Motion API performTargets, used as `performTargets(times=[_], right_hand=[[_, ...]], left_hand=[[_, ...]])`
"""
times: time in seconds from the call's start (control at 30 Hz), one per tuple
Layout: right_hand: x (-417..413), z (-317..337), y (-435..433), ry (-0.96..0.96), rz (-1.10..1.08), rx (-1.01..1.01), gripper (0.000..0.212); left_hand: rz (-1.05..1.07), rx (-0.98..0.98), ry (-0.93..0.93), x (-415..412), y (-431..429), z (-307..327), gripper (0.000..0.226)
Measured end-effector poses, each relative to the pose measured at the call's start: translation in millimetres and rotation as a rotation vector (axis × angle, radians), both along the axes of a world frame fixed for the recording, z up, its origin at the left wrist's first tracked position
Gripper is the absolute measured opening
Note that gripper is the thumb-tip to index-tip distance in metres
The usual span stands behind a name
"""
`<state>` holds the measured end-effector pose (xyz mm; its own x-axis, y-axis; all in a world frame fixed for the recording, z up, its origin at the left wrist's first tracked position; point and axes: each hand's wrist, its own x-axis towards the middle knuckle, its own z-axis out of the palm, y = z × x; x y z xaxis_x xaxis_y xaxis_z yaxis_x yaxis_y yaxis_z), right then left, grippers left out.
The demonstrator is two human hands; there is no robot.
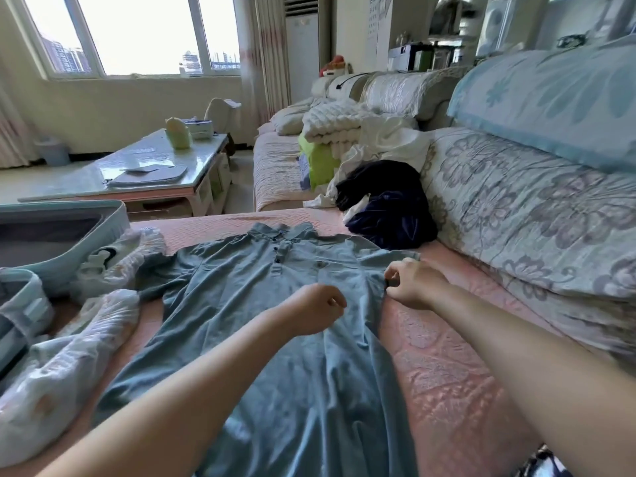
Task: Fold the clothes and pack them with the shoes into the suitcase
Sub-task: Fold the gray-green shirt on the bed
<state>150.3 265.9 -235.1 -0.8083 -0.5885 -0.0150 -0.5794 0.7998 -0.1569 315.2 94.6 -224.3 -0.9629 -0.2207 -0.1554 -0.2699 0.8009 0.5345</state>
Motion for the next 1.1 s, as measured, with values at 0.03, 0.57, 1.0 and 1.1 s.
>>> performTargets(times=[0.03, 0.57, 1.0, 1.1], right_hand=[[-7.0, -6.3, -1.1, 0.067, 0.015, 0.055, 0.043], [-108.8, -17.6, 5.0, 0.457, 0.197, 0.408, 0.017], [-144.6, -33.4, -73.2, 0.078, 0.063, -0.294, 0.034], [-159.5, -42.4, -105.7, 0.073, 0.115, -0.291, 0.043]], left_hand=[[0.003, -0.031, 0.015, -13.4, 7.8, -2.7, 0.026], [-0.099, 0.065, 0.007, -144.1, 66.5, -40.7, 0.008], [0.079, -0.342, 0.181, -199.3, -61.6, -28.6, 0.027], [0.112, -0.483, 0.124, -216.0, -114.0, -38.7, 0.041]])
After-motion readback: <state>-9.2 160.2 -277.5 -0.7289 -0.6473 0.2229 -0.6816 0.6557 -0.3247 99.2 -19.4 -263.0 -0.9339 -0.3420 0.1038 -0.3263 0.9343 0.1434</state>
